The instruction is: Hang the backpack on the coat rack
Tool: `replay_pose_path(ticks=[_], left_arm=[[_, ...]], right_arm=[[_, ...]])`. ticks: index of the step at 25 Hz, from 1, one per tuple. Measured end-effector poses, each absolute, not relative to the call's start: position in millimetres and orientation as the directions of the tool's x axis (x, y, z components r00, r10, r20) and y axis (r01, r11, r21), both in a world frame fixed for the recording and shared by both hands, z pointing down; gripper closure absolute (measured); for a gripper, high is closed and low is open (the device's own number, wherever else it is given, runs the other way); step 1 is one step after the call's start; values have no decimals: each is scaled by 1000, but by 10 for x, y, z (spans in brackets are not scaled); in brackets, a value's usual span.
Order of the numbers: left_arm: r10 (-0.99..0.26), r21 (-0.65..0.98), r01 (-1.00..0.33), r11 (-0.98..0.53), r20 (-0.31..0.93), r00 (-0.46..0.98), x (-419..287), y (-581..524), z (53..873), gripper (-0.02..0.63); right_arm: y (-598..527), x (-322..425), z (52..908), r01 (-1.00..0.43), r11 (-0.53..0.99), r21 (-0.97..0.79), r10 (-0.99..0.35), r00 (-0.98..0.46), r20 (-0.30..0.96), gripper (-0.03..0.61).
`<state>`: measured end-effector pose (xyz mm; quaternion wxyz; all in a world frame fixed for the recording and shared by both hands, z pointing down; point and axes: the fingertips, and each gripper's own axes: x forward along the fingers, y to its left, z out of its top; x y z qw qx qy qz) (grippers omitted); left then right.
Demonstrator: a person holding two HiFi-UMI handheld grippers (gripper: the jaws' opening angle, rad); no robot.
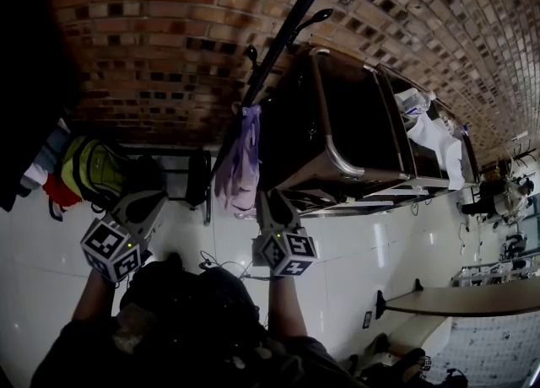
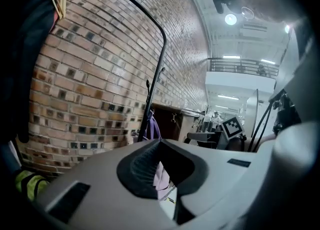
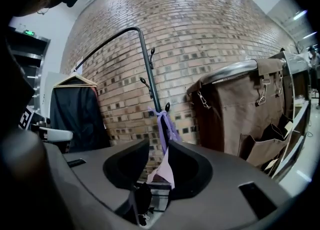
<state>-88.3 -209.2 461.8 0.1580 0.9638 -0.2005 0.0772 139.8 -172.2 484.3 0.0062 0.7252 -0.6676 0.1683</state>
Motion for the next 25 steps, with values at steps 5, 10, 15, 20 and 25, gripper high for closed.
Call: replay_pose_path(ticks=[5, 10, 15, 20, 25], left_arm=[[-393, 273, -451, -850, 243, 887, -828, -1709, 4685, 588], [-387, 242, -443, -863, 246, 889, -611, -1075, 4496, 588], [-386, 237, -441, -866, 245, 889, -400, -447, 4437, 588], [-397, 224, -447, -866, 236, 887, -326, 177, 4394, 588], [-403, 219, -453, -864, 238, 884, -361, 751, 4399, 588]], right_arm=[[-1409, 1500, 4830, -968, -82, -236, -973, 26, 231, 453], [-748, 1711, 4843, -960, -84, -266, -969, 17, 245, 454], [-32, 1769, 4828, -954, -21, -299, -978, -43, 205, 459], [583, 1775, 4864, -950, 11, -311, -977, -76, 197, 481], [1052, 1581, 4773, -933, 97, -345, -978, -154, 141, 559]])
